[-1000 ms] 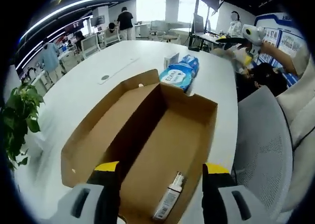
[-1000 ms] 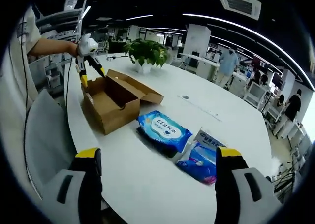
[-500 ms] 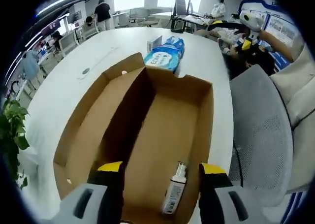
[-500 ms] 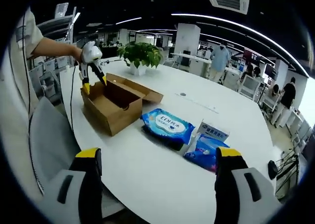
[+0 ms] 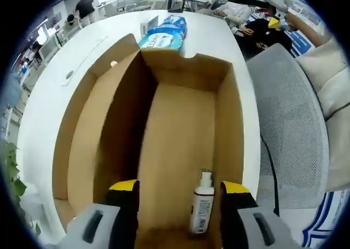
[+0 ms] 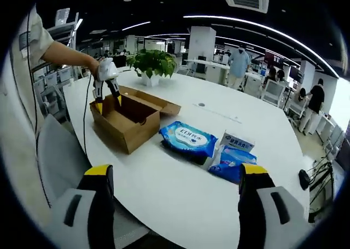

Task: Operate the shoe box by opening the lid, removing the specified soft item, and placing it in the target area until the item is outside and the box remains undamaged.

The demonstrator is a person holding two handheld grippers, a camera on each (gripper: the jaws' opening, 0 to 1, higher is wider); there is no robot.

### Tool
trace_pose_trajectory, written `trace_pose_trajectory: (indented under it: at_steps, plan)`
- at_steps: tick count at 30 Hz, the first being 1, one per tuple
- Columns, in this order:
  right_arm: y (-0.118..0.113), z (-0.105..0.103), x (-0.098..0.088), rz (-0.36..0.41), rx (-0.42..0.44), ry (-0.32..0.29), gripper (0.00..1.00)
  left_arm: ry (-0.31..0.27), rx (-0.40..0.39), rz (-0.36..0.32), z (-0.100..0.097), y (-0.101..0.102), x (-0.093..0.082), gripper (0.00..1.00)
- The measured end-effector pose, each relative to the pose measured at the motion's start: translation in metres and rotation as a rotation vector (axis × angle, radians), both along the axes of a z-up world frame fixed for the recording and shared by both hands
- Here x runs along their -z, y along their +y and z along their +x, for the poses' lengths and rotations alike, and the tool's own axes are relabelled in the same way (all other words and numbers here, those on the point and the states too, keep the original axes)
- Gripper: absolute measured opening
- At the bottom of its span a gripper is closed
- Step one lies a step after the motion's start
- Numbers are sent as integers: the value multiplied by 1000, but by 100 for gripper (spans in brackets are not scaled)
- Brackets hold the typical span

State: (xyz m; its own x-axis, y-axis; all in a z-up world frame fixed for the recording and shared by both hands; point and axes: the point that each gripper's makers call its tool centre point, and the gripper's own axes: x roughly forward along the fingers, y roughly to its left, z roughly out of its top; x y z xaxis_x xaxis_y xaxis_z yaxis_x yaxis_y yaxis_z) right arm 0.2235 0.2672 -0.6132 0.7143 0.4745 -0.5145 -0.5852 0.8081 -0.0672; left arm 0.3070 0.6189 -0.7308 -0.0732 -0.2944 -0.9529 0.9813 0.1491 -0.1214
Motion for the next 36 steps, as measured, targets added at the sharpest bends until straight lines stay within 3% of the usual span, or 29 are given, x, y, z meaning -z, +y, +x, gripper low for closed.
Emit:
trace_pose_trajectory:
  at_steps: [9,16,19,22,36]
  plan:
    - [4,2,1,1,-4,13,90,28,131,99,-4,10,18,57]
    - [9,7,-3,10,-14,13,90,58,156,141,-10,20,33,53]
    - [9,9,-4,12,-12,12,90,59,161,144,-13,23,37,51]
    - [8,9,-2,12,-7,15,89,103,133,133,-19,24,39,46]
    - [21,9,5,44,-16,26,87,40,122,86,-29,26,45,28]
